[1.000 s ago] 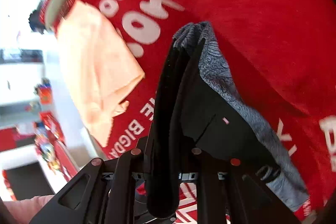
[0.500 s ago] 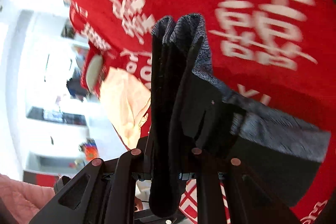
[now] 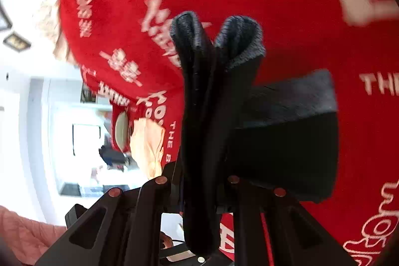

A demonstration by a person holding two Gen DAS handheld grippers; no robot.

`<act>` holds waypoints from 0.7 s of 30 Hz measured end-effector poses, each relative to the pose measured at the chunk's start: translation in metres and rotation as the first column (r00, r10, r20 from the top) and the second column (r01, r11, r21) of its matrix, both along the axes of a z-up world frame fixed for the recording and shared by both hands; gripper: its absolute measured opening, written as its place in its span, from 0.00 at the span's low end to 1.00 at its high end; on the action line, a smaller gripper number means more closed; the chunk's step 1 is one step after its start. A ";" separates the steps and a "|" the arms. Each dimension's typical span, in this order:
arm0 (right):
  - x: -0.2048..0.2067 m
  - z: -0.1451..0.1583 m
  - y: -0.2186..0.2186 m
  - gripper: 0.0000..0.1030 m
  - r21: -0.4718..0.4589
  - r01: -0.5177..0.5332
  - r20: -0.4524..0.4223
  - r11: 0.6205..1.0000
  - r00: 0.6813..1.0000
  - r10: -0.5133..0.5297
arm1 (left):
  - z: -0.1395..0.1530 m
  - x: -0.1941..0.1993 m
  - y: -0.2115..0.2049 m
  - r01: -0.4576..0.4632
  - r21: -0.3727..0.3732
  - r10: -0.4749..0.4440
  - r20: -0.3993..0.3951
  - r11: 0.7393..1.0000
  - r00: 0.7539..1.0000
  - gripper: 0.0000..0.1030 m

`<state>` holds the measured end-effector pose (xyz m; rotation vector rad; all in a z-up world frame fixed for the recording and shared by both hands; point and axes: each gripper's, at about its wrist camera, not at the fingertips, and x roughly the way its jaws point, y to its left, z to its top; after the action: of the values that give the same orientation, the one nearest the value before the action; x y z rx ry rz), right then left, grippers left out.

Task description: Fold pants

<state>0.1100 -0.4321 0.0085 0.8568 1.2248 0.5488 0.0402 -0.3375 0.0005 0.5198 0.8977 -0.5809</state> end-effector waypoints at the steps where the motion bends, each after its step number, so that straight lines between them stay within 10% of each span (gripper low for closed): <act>1: -0.002 -0.008 -0.004 0.16 0.006 0.011 -0.005 1.000 1.000 -0.011 | -0.007 -0.003 -0.005 0.005 0.016 -0.005 -0.008 1.000 1.000 0.29; 10: -0.012 -0.088 -0.032 0.19 0.014 0.053 -0.064 0.998 0.997 -0.052 | -0.060 -0.014 -0.025 0.030 0.136 -0.024 -0.045 0.990 0.999 0.32; 12: -0.011 -0.094 -0.032 0.24 -0.006 0.051 -0.056 0.999 0.997 -0.052 | -0.064 -0.016 -0.026 0.031 0.135 -0.024 -0.055 0.990 0.998 0.66; 16: -0.013 -0.097 -0.038 0.28 -0.017 0.080 -0.075 0.997 0.994 -0.081 | -0.056 -0.018 -0.019 0.005 0.112 0.004 -0.080 0.994 0.997 0.73; 21: -0.019 -0.067 -0.044 0.49 -0.275 0.079 -0.099 0.958 0.989 -0.109 | -0.034 -0.011 0.005 -0.053 0.056 0.061 -0.160 0.997 0.985 0.73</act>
<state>0.0908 -0.4762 -0.0585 0.7163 1.3195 0.2501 0.0292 -0.3330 -0.0331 0.4971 1.0808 -0.5543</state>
